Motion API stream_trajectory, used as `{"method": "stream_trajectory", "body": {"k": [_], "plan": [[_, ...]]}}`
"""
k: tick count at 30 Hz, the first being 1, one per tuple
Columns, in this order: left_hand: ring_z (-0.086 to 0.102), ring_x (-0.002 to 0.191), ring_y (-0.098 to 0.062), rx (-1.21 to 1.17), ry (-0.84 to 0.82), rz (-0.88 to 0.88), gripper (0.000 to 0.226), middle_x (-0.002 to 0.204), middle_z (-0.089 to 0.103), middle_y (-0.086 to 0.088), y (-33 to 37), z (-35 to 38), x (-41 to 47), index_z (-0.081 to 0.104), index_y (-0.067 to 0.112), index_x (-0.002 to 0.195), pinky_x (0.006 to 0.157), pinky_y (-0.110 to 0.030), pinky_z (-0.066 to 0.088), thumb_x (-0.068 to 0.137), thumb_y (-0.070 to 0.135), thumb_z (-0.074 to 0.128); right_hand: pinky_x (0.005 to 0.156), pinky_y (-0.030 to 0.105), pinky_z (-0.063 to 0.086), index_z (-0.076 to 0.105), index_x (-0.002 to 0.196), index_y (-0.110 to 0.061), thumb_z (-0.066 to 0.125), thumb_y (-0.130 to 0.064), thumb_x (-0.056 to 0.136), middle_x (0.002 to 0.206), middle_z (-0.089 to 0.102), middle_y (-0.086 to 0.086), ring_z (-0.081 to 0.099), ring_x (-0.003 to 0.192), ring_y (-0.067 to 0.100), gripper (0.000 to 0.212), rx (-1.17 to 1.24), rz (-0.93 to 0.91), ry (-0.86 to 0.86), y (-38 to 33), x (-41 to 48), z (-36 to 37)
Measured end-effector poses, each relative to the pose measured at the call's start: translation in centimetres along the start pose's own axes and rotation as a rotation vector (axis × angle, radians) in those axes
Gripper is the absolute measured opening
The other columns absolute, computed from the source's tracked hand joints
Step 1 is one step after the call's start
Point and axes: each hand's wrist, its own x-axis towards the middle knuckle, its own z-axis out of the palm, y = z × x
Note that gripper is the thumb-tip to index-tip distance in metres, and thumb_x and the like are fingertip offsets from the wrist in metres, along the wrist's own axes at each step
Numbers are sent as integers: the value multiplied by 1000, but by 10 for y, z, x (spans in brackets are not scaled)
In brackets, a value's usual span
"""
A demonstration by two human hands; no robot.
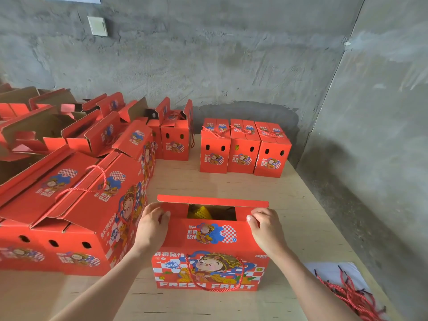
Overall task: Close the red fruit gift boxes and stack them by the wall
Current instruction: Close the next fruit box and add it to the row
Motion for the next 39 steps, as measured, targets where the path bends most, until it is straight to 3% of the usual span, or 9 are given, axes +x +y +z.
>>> {"method": "stream_trajectory", "body": {"k": [4,7,9,12,17,21,27,31,39], "plan": [[52,116,-30,-60,57,-39,21,132,54,-14,-5,2,-1,64,-2,108,95,-41,46,96,9,51,88,22,34,68,93,12,56,-1,92,103,60,19,55,103,30,18,50,70,4,2,-2,2],[48,122,-30,-223,43,-88,41,132,50,-9,-6,3,-3,39,7,135,85,-36,50,95,3,49,85,19,35,60,101,9,57,3,89,107,55,19,55,104,32,14,180,173,62,3,-3,2],[34,136,-27,-282,15,-25,69,147,34,-11,-2,1,-5,15,13,150,101,-43,43,92,-7,47,96,27,40,46,123,5,61,1,88,125,49,15,50,119,29,38,294,224,107,0,-7,-1],[26,142,-28,-102,41,175,73,151,31,-12,-1,-2,-4,30,8,146,114,-47,26,81,-19,49,112,25,25,25,146,-6,58,5,87,147,30,-1,28,137,11,68,325,91,85,-3,-9,-5],[36,136,-29,19,60,209,43,144,43,-11,-6,1,-19,53,4,126,113,-47,29,84,4,65,107,21,28,58,119,0,65,5,83,135,49,13,43,132,25,37,212,-68,57,4,-14,-4],[39,132,-21,20,-42,100,62,144,42,-4,-11,2,-21,49,9,130,111,-40,33,81,41,70,109,24,29,60,118,-3,75,-14,81,133,49,5,42,130,15,42,226,-86,-44,14,-20,-5],[44,121,-16,485,-185,200,58,117,51,6,7,-12,22,44,22,104,109,-38,19,76,72,53,107,23,25,51,130,-22,55,-37,94,144,38,-2,29,139,15,39,-41,-168,-219,20,9,-18],[33,136,-22,637,-535,249,82,146,37,-4,18,-18,52,27,14,142,112,-40,24,83,69,46,117,42,14,17,141,-59,38,-51,97,159,-3,-17,-3,146,8,50,-213,-196,-560,17,36,-27],[21,138,-24,835,-586,411,76,148,29,-6,13,-15,54,12,23,152,112,-41,29,90,65,28,113,34,21,22,143,-54,33,-46,100,153,22,-3,13,141,10,45,-207,-256,-511,23,33,-21]]}}
